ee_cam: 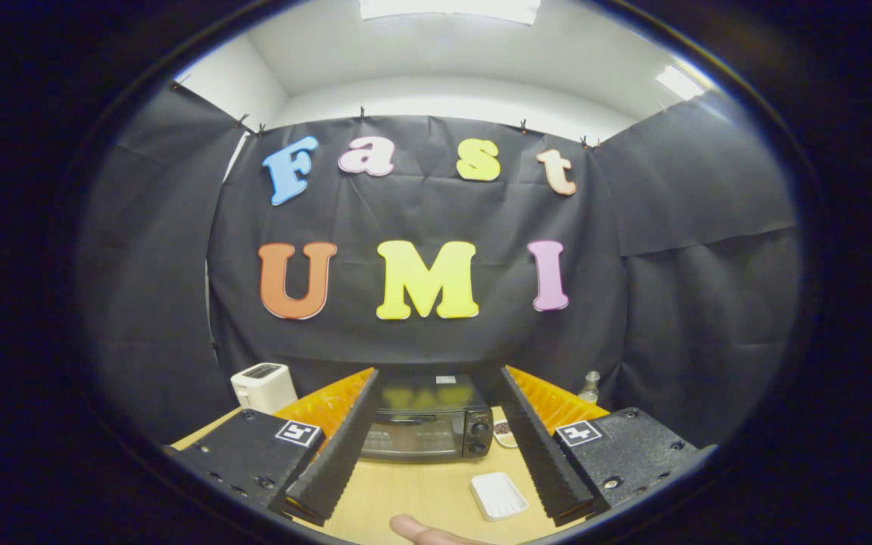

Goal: Open the toaster oven, put the food inside, and close the toaster oven door.

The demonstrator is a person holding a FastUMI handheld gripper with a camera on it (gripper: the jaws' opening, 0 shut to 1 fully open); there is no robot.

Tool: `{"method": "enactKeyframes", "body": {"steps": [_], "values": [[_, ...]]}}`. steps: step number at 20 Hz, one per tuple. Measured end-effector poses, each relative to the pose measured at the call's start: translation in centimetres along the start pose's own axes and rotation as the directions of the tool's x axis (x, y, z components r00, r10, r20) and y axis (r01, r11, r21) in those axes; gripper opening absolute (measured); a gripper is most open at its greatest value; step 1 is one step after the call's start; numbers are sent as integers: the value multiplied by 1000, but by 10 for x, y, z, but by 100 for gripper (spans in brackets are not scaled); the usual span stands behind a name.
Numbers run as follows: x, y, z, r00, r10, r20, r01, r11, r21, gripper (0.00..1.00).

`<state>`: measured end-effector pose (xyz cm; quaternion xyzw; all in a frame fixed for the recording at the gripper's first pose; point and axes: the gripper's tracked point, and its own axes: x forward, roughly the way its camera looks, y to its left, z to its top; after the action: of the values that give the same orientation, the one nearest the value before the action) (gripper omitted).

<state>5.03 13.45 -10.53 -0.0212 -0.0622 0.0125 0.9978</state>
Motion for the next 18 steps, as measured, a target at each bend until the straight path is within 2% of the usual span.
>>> {"method": "enactKeyframes", "body": {"steps": [5,8,11,18], "values": [[-56,-6,23,998,-4,63,5,1000,-19,98],[-85,-19,18,995,-53,83,54,998,-12,98],[-89,-23,7,994,-63,87,67,997,-44,98],[-78,-39,-15,996,-70,54,71,997,-13,98]]}}
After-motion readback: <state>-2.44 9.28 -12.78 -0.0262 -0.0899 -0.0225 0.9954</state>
